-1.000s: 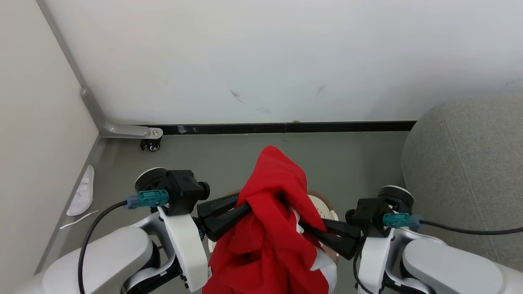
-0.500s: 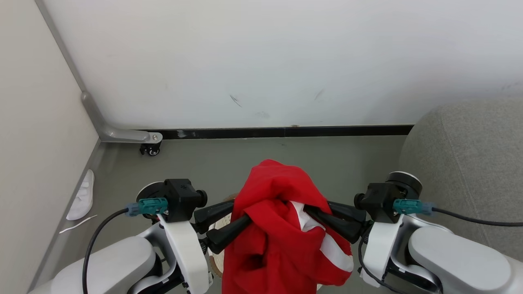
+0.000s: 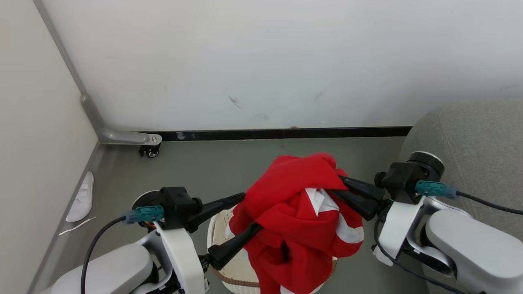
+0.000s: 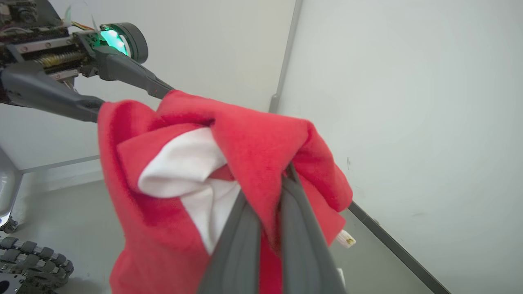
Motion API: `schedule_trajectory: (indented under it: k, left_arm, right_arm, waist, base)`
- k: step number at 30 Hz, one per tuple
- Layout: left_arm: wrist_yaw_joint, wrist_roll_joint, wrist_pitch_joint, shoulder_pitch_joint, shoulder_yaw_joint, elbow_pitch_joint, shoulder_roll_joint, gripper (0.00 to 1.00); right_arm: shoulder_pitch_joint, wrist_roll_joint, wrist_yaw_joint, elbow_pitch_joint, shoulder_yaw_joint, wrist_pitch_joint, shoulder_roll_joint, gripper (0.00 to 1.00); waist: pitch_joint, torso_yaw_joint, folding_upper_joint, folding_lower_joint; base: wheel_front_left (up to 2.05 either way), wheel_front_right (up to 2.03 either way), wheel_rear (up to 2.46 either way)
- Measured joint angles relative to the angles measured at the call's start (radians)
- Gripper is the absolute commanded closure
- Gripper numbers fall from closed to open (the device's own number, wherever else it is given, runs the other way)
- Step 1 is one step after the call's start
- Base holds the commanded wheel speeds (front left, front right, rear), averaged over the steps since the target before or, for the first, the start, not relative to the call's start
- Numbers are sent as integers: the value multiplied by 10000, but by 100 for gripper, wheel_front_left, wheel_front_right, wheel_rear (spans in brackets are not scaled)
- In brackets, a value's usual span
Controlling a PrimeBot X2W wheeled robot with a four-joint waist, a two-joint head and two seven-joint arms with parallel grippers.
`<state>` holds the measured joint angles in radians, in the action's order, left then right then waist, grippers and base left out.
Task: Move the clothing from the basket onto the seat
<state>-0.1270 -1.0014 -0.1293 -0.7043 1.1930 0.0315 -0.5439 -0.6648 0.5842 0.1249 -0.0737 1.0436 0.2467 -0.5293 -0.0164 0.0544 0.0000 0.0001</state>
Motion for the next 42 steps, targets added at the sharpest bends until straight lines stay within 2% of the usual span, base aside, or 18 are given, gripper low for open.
schedule_trajectory:
  k: [26, 42]
  left_arm:
    - [0, 4, -397, 401, 205, 65, -217, 0]
    - [8, 121, -604, 619, 291, 303, -276, 0]
  right_arm:
    - [319, -213, 0, -23, -976, 0, -244, 100]
    - [477, -420, 0, -322, -1998, 0, -633, 100]
  waist:
    - [-23, -63, 0, 0]
    - [22, -260, 0, 0]
  base:
    - [0, 0, 0]
    - [0, 0, 0]
